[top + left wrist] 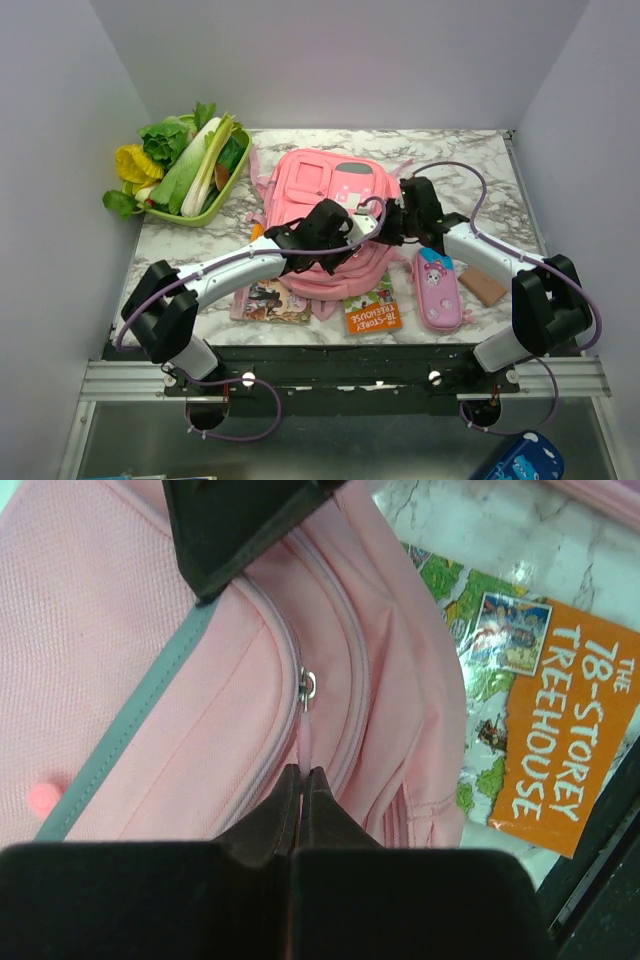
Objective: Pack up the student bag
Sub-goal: Unzip the student bag at the center of the board.
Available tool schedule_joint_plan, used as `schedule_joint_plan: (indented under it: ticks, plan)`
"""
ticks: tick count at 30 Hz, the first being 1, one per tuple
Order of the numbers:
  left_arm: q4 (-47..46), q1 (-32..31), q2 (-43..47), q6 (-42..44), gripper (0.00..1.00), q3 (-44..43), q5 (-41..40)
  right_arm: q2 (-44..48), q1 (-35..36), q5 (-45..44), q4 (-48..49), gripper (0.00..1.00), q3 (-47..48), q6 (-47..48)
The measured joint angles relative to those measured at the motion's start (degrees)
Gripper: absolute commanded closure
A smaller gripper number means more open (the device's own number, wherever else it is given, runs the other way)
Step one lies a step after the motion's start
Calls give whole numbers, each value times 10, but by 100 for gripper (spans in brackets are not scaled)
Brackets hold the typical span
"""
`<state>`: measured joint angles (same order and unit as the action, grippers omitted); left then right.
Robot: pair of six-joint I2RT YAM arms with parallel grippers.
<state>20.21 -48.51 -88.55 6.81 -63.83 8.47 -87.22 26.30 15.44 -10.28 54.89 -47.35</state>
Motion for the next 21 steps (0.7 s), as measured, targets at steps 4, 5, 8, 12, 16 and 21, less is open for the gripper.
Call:
schedule_joint_plan:
  ticks: [4,5,8,12,16,21]
  plan:
    - [-3,6,24,12,100,30,-11,0,-1,-6,-5,99,0,0]
    - [-1,16,35,13,100,40,-10,0,-4,-7,-5,99,0,0]
    - [16,61,63,14,100,56,2,0,-11,-6,-5,99,0,0]
    - [29,135,103,19,100,80,15,0,-19,-5,-1,99,3,0]
    - [52,193,151,38,100,101,15,0,-24,-6,-3,99,9,5]
    - [55,249,194,68,100,140,10,-1,-30,-2,-18,99,15,12]
